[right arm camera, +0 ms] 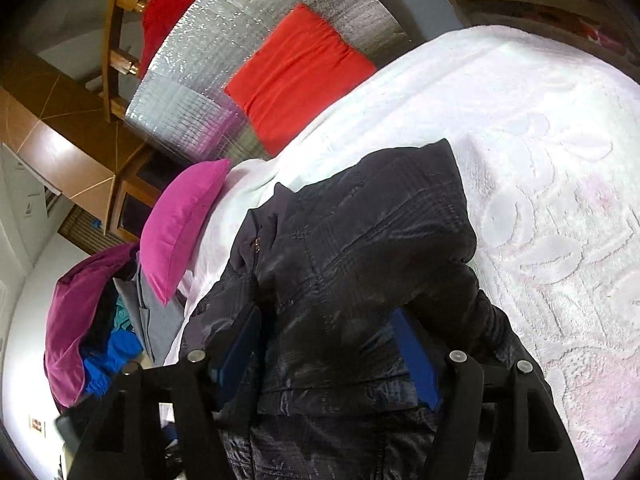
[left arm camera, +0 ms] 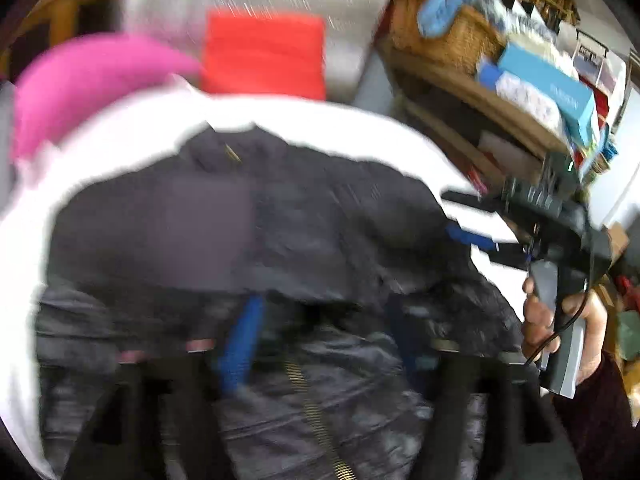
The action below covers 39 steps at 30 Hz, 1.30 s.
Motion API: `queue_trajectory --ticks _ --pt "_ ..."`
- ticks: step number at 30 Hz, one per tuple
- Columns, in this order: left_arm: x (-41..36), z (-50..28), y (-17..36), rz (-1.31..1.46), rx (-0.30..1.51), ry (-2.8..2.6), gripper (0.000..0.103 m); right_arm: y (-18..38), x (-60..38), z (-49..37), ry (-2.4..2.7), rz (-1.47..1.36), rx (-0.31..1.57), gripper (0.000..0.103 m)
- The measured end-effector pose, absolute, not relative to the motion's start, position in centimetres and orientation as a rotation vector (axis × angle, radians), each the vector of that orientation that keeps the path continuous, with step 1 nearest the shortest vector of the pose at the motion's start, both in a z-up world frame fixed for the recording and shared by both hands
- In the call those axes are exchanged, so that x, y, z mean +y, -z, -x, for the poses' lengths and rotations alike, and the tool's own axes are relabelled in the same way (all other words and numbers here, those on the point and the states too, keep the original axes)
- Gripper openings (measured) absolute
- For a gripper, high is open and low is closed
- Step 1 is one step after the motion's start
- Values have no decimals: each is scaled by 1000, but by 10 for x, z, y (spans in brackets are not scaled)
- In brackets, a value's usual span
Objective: Fold large clothes
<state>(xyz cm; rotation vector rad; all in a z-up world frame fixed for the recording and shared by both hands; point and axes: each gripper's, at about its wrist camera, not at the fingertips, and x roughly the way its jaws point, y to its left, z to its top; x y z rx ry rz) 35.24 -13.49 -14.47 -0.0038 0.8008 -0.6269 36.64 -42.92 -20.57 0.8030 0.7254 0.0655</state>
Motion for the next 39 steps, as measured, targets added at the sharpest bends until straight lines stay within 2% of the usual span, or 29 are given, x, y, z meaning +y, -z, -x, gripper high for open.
queue_trajectory --ticks 5,10,15,23,30,35,39 --pt "-60 -360 122 125 723 452 79 193 -401 -367 -68 -697 725 74" --pt "11 -390 153 306 822 149 79 176 -342 -366 -163 -496 721 82" --pt "21 -408 176 234 930 -35 79 171 -281 -367 -209 -284 732 84" --pt "11 -420 187 217 988 -31 79 197 -228 -391 -89 -51 815 84" --pt "-11 -408 176 154 902 59 79 198 -273 -400 13 -255 825 84" --pt "-32 -410 177 150 887 126 79 209 -344 -392 31 -572 816 84" --pt "-60 -419 180 159 877 280 79 204 -359 -385 -17 -622 788 84"
